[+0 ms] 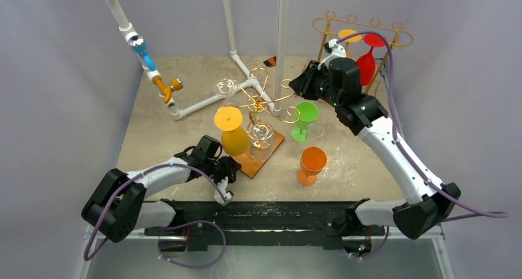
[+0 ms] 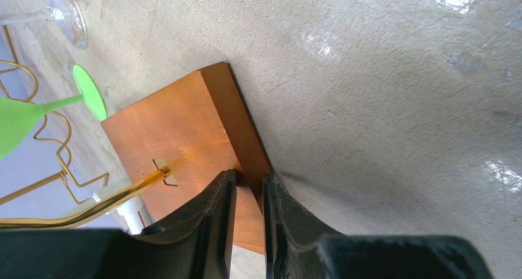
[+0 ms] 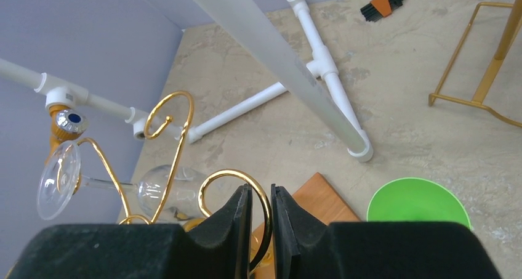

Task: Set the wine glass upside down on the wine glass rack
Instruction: Adjust the wine rack at the center of the board.

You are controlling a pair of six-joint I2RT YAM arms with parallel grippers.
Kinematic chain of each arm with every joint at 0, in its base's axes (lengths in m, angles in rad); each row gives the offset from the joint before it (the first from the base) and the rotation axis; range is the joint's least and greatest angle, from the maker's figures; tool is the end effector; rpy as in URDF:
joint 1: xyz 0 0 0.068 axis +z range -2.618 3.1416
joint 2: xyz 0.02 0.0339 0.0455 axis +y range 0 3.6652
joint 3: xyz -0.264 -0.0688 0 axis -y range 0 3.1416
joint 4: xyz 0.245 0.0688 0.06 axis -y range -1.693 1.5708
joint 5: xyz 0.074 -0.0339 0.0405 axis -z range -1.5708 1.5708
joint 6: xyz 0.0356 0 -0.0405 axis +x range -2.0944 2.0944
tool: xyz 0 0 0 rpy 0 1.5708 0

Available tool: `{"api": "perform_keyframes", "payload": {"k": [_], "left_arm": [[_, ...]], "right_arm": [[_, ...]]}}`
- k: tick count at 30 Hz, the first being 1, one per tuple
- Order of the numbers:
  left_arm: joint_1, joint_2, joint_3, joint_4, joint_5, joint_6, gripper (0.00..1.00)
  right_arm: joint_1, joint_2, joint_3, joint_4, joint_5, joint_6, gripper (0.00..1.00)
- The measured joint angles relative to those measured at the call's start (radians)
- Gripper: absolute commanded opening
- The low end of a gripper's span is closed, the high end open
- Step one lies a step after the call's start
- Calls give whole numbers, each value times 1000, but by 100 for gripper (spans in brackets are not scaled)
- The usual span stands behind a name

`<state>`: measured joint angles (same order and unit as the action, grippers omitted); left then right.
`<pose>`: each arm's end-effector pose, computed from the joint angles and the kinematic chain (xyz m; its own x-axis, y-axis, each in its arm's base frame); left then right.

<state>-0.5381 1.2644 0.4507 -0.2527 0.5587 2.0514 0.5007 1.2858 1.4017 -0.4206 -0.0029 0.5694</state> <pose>0.1643 -0.1200 0.1371 0.9279 0.3218 -0.1881 0.3640 -0.6738 0.6431 0.2515 0.1377 0.4219 -0.4818 0.3509 -0.8030 -0.2645 0.8154 0.5150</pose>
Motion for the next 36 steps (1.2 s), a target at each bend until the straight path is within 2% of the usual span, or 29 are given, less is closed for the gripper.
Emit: {"api": "perform_keyframes", "payload": {"k": [3,5,8,22,29,36], "left_arm": [[0,3,0,3,-1,0,13],[2,11,3,3,0,-1,12],[9,23,13,5,3,-1,12],[37,59,37,24,6,-1,14],[97,114,72,66,-9,0,15],[140,93,88,56,-134,0,21]], "right_arm": [[-2,-5,-11,10,0,13,20],[-3,-16,-24,19,1,24,26],[-5,-32,-42,24,6,35,30],[-10,-55,-64,26,17,48,29],[-11,-81,-86,25,48,58,40],[-10,-82,-86,2,60,65,58]]}}
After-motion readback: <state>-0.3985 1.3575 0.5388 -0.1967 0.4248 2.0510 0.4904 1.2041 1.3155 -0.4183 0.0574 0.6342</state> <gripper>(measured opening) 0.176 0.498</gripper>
